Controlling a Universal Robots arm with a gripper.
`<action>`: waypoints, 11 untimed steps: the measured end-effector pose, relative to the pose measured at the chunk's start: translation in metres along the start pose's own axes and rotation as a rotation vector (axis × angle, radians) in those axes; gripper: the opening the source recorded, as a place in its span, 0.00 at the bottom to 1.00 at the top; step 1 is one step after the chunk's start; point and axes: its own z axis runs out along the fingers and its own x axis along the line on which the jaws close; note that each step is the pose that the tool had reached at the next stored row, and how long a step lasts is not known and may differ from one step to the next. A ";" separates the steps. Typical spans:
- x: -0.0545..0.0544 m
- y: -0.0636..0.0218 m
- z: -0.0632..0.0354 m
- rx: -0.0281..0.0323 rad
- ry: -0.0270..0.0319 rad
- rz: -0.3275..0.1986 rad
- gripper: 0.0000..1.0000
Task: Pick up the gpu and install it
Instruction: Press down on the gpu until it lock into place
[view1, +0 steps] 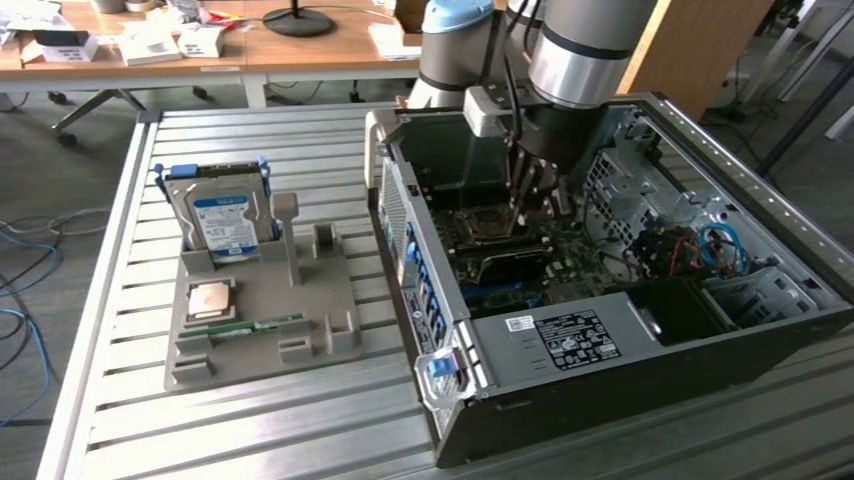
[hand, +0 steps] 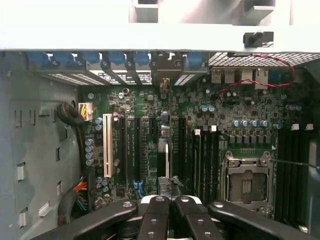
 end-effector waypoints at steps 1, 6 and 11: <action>0.000 0.0000 0.0014 -0.0001 0.0000 0.000 0.11; 0.000 0.0000 0.0026 -0.0001 0.0002 0.000 0.11; -0.001 0.0037 0.0036 0.0001 0.0000 0.001 0.11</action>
